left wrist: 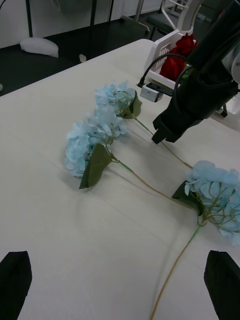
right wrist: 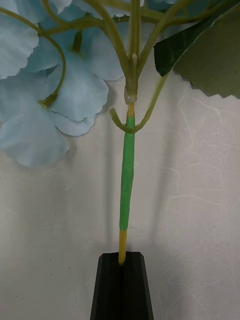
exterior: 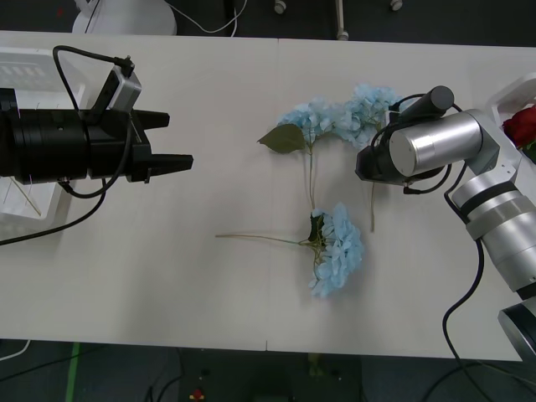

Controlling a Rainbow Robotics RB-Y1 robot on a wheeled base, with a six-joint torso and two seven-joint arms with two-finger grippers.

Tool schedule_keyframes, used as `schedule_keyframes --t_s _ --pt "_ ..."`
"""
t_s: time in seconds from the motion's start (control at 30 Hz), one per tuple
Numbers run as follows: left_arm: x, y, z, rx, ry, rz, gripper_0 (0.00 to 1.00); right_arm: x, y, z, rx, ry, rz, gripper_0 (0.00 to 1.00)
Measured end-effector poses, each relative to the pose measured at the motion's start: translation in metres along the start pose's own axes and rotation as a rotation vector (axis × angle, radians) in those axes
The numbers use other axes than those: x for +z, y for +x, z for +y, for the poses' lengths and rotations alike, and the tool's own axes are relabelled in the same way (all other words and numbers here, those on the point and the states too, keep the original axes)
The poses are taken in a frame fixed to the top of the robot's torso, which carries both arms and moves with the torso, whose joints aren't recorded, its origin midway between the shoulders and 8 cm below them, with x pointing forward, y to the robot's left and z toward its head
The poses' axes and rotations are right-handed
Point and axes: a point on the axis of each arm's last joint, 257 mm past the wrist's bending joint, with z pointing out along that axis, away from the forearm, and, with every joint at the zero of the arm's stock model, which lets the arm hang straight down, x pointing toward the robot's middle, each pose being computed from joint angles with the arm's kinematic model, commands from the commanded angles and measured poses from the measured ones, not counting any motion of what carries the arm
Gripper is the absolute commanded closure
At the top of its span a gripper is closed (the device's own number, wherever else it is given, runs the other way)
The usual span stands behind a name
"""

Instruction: Put the red flowers into the right box and the blue flowers into the left box

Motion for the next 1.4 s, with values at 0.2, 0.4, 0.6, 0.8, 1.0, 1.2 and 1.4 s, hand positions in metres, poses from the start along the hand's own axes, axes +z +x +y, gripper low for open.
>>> schedule_keyframes --t_s 0.2,0.4,0.6,0.8,1.0,1.2,1.4 --pt "0.0 0.0 0.0 -0.001 0.001 -0.001 0.0 -0.001 0.003 0.01 0.021 -0.042 0.016 1.0" --pt "0.0 -0.001 0.0 -0.003 0.001 -0.003 0.0 -0.041 -0.031 0.048 -0.002 -0.179 -0.06 1.0" --pt "0.0 -0.001 0.001 -0.004 -0.002 -0.006 0.0 -0.095 -0.054 0.092 -0.238 -0.327 -0.151 1.0" --pt "0.001 -0.002 0.001 -0.007 -0.005 -0.012 0.0 -0.129 -0.06 0.139 -0.324 -0.467 -0.218 1.0" --pt "0.009 0.009 -0.008 -0.067 -0.003 -0.042 0.0 -0.151 -0.065 0.18 -0.329 -0.607 -0.286 1.0" --pt "0.021 0.02 -0.026 -0.194 0.006 -0.124 0.0 -0.171 -0.049 0.24 -0.385 -0.759 -0.317 1.0" --pt "0.043 0.016 -0.029 -0.287 -0.051 -0.225 0.0 -0.194 -0.026 0.299 -0.435 -0.899 -0.337 1.0"
